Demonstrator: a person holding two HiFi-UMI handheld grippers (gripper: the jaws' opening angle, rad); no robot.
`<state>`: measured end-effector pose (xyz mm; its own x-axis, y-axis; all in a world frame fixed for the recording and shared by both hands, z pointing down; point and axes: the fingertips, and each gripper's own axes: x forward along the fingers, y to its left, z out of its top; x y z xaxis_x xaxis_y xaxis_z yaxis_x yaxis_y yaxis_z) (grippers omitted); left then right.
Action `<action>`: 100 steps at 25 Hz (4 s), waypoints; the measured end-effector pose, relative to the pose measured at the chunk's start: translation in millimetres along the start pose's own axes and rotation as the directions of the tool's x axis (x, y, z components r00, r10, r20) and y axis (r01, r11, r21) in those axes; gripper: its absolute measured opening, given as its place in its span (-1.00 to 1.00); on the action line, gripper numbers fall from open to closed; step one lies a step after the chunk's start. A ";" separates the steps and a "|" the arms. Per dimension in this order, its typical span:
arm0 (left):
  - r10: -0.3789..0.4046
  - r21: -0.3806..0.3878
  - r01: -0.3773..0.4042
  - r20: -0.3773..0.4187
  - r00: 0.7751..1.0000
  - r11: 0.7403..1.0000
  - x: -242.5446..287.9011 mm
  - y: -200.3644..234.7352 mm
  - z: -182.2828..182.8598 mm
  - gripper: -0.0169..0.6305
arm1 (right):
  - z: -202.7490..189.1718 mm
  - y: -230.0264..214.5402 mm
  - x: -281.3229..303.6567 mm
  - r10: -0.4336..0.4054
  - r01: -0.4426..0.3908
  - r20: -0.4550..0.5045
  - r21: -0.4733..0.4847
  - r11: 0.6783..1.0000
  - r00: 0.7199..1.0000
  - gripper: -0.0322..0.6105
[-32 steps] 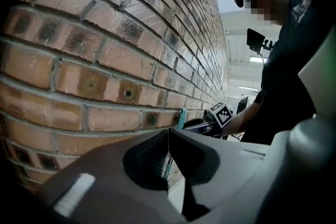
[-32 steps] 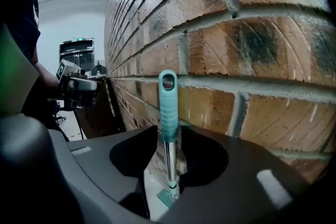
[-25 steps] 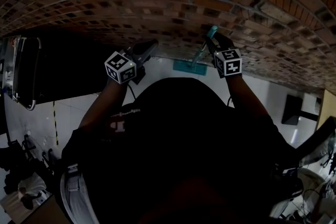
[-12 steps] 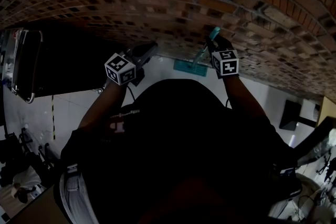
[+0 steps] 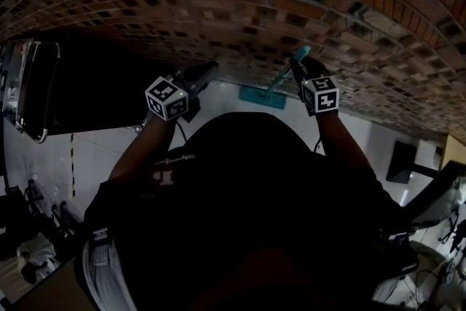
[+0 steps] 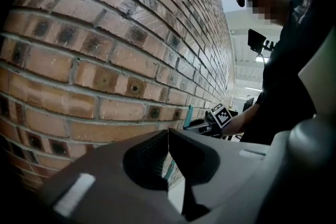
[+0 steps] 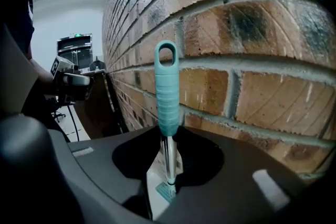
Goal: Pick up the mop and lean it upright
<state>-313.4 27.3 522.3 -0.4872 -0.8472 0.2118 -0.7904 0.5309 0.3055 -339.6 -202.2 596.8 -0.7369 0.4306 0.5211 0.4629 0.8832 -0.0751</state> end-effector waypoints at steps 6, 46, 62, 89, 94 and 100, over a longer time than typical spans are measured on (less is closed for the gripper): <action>-0.027 0.013 0.027 0.016 1.000 1.000 7.9 -6.6 5.7 -0.94 | 16.3 5.0 -21.2 0.021 -0.020 0.013 -0.029 0.999 1.000 -0.54; -0.174 0.153 0.142 0.215 0.961 0.978 8.6 -57.8 154.9 -0.94 | 328.4 81.6 -201.1 0.403 -0.350 0.171 -0.274 0.896 0.899 -0.54; -0.199 0.165 0.162 0.245 0.949 0.973 -1.1 -72.8 168.4 -0.94 | 401.7 93.4 -257.1 0.464 -0.381 0.227 -0.331 0.864 0.856 -0.54; -0.221 0.130 0.192 0.263 0.939 0.973 -11.2 -72.0 179.2 -0.95 | 425.7 86.1 -270.8 0.459 -0.368 0.256 -0.334 0.868 0.851 -0.55; -0.207 0.131 0.176 0.281 0.937 0.976 -10.4 -68.2 181.1 -0.94 | 427.3 85.1 -272.6 0.458 -0.364 0.261 -0.337 0.868 0.850 -0.55; -0.205 0.140 0.172 0.269 0.941 0.975 -7.8 -68.9 178.0 -0.94 | 426.1 84.9 -273.2 0.457 -0.362 0.263 -0.339 0.868 0.849 -0.55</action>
<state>-321.2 -6.0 334.4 -0.3965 -0.9110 -0.1133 -0.9067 0.3692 0.2040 -308.9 -165.7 85.8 -0.5438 0.8186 0.1847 0.8360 0.5476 0.0346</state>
